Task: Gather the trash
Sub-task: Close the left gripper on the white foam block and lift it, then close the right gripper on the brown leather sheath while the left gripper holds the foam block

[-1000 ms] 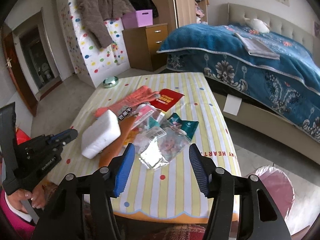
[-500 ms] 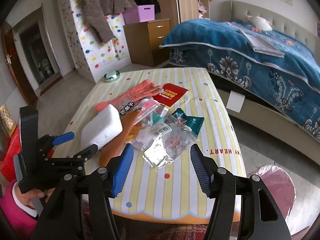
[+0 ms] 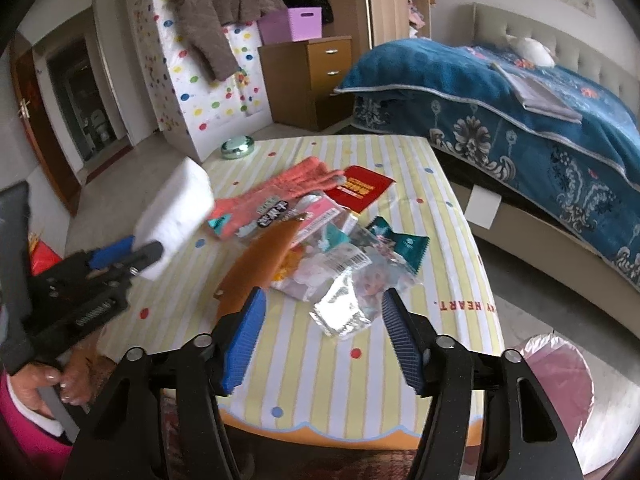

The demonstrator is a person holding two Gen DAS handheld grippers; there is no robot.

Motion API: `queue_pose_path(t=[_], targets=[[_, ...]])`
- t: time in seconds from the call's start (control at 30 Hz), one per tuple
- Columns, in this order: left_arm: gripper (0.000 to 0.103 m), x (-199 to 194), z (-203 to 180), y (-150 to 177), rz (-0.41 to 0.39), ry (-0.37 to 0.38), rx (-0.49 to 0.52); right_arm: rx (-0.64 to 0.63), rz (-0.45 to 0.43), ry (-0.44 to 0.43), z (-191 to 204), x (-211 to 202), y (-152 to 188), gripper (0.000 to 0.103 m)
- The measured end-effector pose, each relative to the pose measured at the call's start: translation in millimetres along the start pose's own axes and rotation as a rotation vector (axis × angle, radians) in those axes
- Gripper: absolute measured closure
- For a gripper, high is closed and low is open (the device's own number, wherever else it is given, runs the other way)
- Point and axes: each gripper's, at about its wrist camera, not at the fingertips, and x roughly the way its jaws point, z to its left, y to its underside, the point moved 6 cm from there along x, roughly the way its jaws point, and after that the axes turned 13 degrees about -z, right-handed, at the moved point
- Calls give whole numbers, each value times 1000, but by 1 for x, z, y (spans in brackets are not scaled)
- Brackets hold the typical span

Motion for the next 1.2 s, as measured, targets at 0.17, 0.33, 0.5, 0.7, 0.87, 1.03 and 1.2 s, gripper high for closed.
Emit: queue_pose_path(t=[0.17,0.33,0.5,0.7,0.87,1.03,1.2], targets=[[53,-10,20,-2,-18,-45,-14,-45,18,-31,31,16,2,36],[53,-4,37,8,5,-57,-35,-65,45,-25,57,43,5,36],[53,4,47,14,22,-48,-50,-75,73,45,73,75,12,36],[53,11,56,19,38,-39,-65,-78,105,116,81,104,21,28],[52,14,58,25,54,-27,-73,-110,133,184,76,110,33,28],[52,14,51,27,64,-8,-75,-64,151,192,63,98,39,45],[52,9,44,26,65,7,-73,-65,83,138,60,79,31,48]])
